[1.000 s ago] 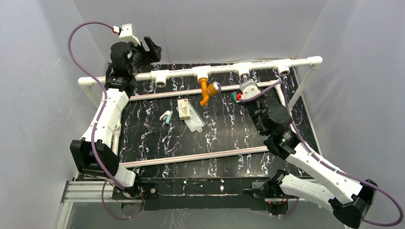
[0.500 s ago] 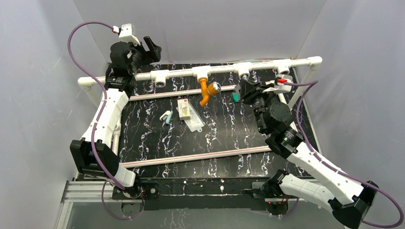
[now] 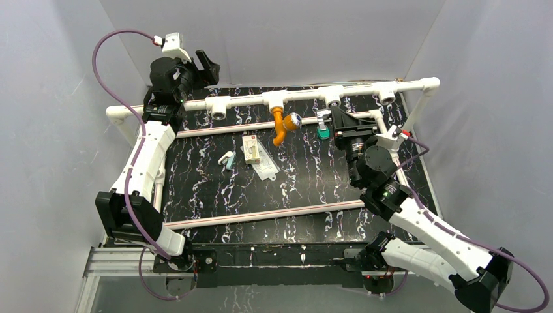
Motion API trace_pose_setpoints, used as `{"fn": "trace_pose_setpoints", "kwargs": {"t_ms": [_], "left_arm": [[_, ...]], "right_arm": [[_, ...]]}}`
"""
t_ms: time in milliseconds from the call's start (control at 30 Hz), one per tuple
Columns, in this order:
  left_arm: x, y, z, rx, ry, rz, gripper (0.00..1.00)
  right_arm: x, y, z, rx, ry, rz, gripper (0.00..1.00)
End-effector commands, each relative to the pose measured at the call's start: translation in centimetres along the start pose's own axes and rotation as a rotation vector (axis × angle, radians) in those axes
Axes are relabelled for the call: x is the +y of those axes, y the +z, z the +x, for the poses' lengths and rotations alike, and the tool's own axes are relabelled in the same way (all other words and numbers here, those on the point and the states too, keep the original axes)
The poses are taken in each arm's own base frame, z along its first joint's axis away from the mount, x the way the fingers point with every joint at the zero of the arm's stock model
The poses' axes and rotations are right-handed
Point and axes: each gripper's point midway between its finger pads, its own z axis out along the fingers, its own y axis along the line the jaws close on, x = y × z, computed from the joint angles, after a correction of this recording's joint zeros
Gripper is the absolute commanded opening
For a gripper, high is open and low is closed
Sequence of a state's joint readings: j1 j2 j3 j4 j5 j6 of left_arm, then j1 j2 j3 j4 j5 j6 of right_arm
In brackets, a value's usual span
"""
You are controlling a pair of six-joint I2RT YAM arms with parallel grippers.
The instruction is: Install the water faucets
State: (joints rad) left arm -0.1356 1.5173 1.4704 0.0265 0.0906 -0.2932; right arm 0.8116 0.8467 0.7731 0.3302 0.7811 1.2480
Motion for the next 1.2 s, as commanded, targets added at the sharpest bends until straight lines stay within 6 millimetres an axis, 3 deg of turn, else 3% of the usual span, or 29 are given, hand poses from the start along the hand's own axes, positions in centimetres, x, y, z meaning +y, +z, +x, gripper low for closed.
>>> {"fn": "trace_pose_setpoints", "kwargs": {"t_ms": [0,233,400,500,667,800,1000,1167], "left_arm": [[5.6,-0.6,16.6,0.491,-0.057,-0.16,0.78],[5.7,-0.5,16.7,0.494,-0.061,-0.159,0.78],[5.7,-0.6,16.8,0.495,-0.06,-0.162,0.78],[5.7,-0.6,16.7,0.493,-0.06,-0.164,0.78],[5.8,-0.6,16.6,0.49,-0.058,-0.169,0.78],[5.8,-0.6,16.7,0.492,-0.058,-0.169,0.78],[5.9,-0.6,16.6,0.49,-0.057,-0.171,0.78],[5.9,-0.6,16.7,0.491,-0.058,-0.172,0.78]], "right_arm": [[2.7,-0.6,3.1,0.149,0.323,-0.055,0.01],[4.8,-1.0,2.2,0.155,0.438,-0.1,0.01],[5.6,-1.4,2.2,0.182,0.413,-0.096,0.02],[4.8,-1.4,2.4,0.186,0.377,-0.059,0.12],[3.2,-1.8,2.6,0.194,0.319,-0.015,0.41],[2.8,-2.4,2.5,0.211,0.285,-0.009,0.56],[1.7,-3.5,1.8,0.217,0.184,0.031,0.67],[1.9,-4.6,0.7,0.226,-0.02,0.003,0.72]]}}
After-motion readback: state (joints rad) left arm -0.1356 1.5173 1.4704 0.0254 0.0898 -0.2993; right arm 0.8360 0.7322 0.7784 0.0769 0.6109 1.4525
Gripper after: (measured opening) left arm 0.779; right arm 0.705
